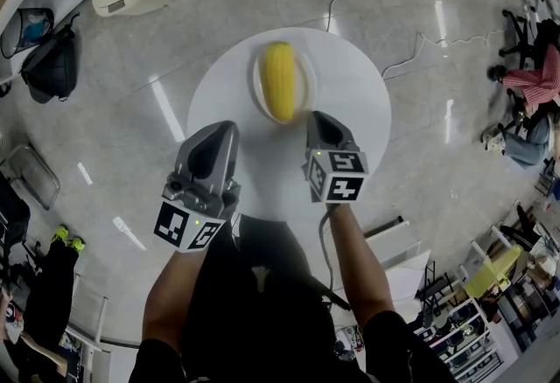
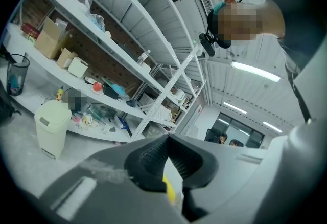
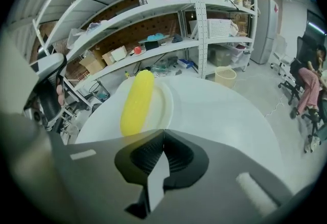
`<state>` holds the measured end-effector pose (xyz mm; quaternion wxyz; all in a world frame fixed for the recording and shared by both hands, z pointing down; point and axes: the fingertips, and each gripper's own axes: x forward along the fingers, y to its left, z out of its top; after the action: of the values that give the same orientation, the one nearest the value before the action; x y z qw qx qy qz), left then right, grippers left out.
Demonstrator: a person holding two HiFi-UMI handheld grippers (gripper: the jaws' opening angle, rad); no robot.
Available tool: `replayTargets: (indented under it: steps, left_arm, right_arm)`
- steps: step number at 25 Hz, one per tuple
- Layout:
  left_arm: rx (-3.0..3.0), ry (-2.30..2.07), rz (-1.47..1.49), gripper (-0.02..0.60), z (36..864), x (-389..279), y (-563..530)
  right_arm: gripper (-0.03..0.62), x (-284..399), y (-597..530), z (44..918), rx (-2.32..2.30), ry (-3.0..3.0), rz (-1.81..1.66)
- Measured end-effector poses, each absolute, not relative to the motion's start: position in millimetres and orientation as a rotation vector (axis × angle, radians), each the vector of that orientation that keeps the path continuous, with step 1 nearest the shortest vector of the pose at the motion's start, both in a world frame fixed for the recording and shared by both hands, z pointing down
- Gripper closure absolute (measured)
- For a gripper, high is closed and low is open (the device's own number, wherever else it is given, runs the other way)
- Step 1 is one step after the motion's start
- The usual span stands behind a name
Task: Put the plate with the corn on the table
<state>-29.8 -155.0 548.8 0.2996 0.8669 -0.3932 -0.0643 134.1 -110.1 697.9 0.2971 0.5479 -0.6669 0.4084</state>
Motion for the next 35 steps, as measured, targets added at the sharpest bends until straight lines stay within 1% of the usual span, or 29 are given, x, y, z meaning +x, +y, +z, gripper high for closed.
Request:
replayTargets:
  steps: [12,21,35]
  left_arm:
    - [2.342,-1.027,-0.173,0.580,532.4,-32.9,-130.6]
    - [2.405,-1.000,-0.163,0.580,510.1,-40.1,-107.3]
    - [2.463,-1.002,-0.122,0.580,477.5,-47.0,-85.4]
  right_arm:
    - [0.585,121.6,-87.6,672.7,1.463,-1.874,1.122]
    - [0.585,108.5,-74.0,644.4,1.504,-1.909,1.083]
    - [0.585,91.7,-60.1,575.7,1.609,-2.012,0.992]
